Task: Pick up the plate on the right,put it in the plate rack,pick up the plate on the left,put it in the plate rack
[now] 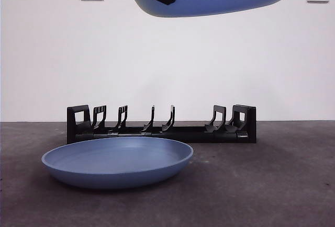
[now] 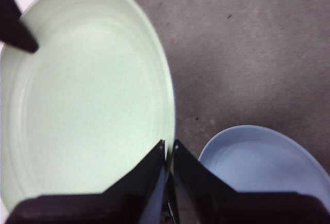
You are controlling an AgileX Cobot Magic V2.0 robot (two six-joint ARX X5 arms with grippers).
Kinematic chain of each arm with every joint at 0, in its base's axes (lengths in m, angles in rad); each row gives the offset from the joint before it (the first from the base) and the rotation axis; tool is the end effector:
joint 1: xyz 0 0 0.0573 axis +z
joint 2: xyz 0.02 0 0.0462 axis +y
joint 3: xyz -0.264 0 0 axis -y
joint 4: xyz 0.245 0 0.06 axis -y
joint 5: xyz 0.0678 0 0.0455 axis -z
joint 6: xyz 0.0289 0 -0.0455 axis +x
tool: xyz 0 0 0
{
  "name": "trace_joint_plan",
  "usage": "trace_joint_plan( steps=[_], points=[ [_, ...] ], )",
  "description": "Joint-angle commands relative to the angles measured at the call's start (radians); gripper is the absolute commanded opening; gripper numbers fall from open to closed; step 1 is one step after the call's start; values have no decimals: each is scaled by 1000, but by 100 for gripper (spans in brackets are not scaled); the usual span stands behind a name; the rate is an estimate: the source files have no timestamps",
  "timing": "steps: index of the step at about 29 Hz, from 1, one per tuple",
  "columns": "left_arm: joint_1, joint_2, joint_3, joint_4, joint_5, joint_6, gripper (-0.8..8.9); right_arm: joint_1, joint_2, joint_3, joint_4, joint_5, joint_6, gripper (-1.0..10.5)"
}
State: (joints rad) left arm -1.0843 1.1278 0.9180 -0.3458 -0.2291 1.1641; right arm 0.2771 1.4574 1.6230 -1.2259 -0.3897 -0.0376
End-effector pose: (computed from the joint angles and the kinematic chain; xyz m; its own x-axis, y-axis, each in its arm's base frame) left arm 0.1182 -0.2095 0.2991 0.5876 -0.6252 -0.5137 0.5313 -0.1806 0.8277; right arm 0.2548 0.0839 0.3829 0.3308 0.4891 -0.8071 -0.4628 0.8294 0.3129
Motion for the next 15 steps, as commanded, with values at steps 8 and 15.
trace_joint_plan(
  steps=[8, 15],
  points=[
    [-2, 2, 0, -5, -19, -57, -8, -1, 6, 5, 13, -12, 19, 3],
    [-2, 2, 0, -10, -34, -83, -8, -1, 6, 5, 35, -20, 15, 188]
  ],
)
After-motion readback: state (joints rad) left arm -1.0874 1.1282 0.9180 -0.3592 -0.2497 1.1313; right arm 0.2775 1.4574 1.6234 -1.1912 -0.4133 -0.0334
